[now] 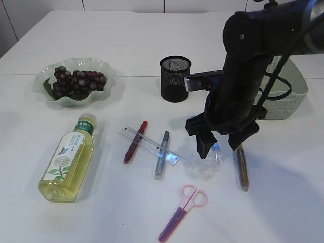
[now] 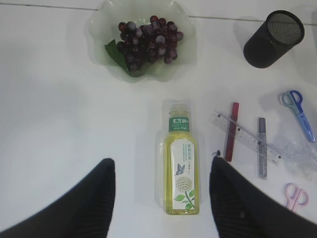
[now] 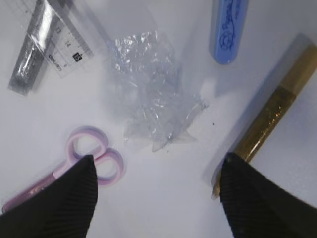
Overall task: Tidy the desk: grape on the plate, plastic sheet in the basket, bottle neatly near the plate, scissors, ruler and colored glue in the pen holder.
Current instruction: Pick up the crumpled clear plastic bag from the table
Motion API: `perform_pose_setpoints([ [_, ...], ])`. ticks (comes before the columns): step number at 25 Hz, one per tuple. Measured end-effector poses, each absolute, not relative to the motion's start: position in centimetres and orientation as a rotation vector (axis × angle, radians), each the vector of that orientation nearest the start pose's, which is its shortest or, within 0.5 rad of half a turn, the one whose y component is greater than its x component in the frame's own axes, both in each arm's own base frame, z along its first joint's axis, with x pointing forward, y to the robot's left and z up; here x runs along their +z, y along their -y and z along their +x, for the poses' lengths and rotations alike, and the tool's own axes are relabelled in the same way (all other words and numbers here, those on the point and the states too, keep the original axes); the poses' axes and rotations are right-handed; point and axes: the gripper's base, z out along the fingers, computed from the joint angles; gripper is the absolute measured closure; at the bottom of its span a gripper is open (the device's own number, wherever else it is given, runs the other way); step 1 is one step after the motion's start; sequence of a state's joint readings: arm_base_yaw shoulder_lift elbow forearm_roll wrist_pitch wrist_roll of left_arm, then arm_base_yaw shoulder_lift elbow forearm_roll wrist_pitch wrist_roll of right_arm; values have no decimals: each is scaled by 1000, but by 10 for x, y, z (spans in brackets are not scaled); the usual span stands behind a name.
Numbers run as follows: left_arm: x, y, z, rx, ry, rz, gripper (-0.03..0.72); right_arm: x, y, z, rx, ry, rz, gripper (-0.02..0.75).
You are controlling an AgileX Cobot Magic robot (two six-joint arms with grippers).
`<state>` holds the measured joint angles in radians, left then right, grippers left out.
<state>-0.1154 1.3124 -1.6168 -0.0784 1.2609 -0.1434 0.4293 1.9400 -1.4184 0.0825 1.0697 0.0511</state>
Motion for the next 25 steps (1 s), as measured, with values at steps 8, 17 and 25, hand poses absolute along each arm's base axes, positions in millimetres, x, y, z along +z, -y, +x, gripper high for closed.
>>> perform_pose_setpoints([
  [8,453,36,245,-219,-2448,-18,244,193,-168,351,158,-2974,-516,143],
  [17,453,36,245,-216,-2447,-8,244,162,-170,356,134,-3042,-524,144],
  [25,453,36,245,-215,-2447,-5,244,154,-171,361,128,-3020,-526,144],
])
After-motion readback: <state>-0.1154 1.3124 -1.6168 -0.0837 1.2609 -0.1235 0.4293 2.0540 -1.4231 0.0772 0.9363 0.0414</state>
